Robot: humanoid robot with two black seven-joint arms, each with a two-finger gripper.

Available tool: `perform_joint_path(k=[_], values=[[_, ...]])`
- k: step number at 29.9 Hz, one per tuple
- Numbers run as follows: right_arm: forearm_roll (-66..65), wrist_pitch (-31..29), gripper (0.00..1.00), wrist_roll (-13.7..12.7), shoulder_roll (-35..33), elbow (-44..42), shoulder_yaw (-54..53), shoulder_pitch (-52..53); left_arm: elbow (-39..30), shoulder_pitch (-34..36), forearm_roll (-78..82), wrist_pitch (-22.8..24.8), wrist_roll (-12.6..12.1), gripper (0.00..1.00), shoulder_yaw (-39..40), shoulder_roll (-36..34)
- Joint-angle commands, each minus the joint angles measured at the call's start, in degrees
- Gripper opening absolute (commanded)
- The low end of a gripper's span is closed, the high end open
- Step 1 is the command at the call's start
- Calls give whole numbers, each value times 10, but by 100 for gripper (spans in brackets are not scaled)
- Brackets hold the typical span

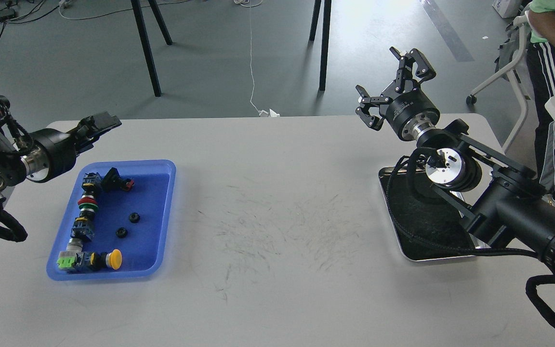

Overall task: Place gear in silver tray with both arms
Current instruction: 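Lower the left gripper into the blue tray over a black gear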

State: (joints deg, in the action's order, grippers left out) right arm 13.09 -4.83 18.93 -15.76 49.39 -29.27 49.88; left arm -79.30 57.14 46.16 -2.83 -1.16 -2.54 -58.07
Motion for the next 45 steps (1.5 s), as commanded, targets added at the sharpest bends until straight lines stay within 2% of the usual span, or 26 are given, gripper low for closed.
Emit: perform_joint_path(k=[1,4,10,18,27,31,36,41,45], values=[[0,1,99,0,-1,0,0,3,-7,2,38,-2,-1,93,-26,-6],[0,1,99,0,-1,0,0,3,-54,1,79,-4,-2,93,-56,-7],[0,1,99,0,1,-1,0,0,-67,0,201,-15,4,93,-76,-25],[-3,1,99,1,0,0,-1,-1,-60,17,184,-18,10,97,-65,-20],[-3,1,99,1,4,0,-1,-2,-58,-1,254,-23,13,92,-103,1],[-3,1,99,1,4,0,-1,-2,-56,-3,302,-49,11,92,-131,23],[-3,1,99,1,2,-1,-1,-2,-9,-11,310,-62,6,92,-150,45],[-3,1,99,1,3,-1,0,-3,42,-57,331,-97,7,92,-150,59],[-3,1,99,1,3,-1,0,-3,52,-68,353,-99,7,92,-150,66]])
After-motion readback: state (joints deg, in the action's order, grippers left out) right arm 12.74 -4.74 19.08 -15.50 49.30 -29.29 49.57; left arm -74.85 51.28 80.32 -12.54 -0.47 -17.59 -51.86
